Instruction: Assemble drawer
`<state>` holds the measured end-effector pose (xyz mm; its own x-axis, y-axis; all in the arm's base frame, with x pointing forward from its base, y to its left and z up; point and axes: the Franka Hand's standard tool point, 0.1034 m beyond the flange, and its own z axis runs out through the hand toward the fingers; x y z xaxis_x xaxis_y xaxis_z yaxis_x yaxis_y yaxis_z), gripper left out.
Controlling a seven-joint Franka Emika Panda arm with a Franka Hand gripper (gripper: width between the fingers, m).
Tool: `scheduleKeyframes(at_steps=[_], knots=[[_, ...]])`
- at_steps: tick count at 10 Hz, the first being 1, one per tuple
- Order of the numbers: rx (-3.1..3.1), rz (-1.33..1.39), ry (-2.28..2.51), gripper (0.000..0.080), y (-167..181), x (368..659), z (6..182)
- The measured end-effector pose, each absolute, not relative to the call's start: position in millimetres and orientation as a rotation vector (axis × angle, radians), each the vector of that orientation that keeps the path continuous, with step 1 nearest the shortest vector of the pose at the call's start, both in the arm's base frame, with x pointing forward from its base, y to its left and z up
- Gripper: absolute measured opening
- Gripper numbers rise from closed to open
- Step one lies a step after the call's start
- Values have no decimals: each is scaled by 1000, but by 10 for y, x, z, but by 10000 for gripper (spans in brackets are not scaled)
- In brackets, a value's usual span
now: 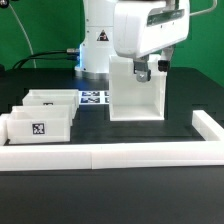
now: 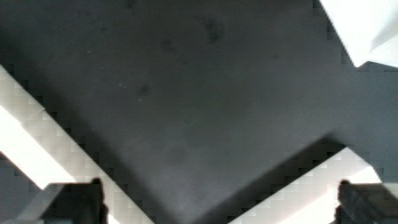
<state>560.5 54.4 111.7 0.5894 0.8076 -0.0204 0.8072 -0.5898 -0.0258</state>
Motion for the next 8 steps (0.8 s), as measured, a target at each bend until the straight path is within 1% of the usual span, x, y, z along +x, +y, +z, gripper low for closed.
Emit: scheduleKeyframes(at_steps=[6,7,8], knots=[[-2798,38,-1399,650,540,5589,1116],[-2836,5,-1339,650,516,5485,1123],[-2902,5,-1204,650,500,5268,1158]])
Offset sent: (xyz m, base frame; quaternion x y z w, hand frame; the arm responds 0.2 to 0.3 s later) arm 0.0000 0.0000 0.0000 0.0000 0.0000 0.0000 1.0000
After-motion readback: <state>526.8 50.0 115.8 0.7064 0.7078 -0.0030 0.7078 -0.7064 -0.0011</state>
